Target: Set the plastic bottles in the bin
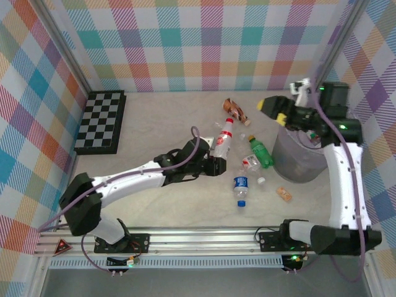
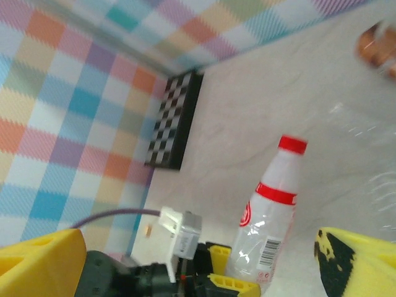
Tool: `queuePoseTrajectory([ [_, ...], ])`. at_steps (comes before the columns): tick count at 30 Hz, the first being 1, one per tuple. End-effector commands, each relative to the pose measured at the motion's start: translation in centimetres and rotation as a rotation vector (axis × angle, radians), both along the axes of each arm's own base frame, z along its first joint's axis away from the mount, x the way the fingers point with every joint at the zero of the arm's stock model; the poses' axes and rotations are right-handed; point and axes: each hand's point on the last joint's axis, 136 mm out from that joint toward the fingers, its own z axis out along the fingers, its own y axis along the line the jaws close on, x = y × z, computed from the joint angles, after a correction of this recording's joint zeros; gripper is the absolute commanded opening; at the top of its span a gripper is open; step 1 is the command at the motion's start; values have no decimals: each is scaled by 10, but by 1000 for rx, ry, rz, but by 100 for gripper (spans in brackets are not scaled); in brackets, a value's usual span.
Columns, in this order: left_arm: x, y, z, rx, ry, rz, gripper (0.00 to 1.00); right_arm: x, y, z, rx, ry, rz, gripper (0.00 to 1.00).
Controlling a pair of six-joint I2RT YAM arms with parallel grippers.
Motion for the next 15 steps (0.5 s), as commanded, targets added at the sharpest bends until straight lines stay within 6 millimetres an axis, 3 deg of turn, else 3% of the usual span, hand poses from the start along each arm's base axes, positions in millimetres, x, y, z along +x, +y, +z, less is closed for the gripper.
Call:
queuePoseTrajectory([
  [1, -3, 8, 28, -33, -83, -23, 40, 23, 22, -26, -22, 47, 0, 94],
  [8, -10, 16, 49, -83, -139, -37, 38, 53, 67, -70, -50, 116, 41, 92],
  [15, -10, 16, 50, -91, -149, -39, 38, 59, 107, -96, -4, 184, 149, 80],
])
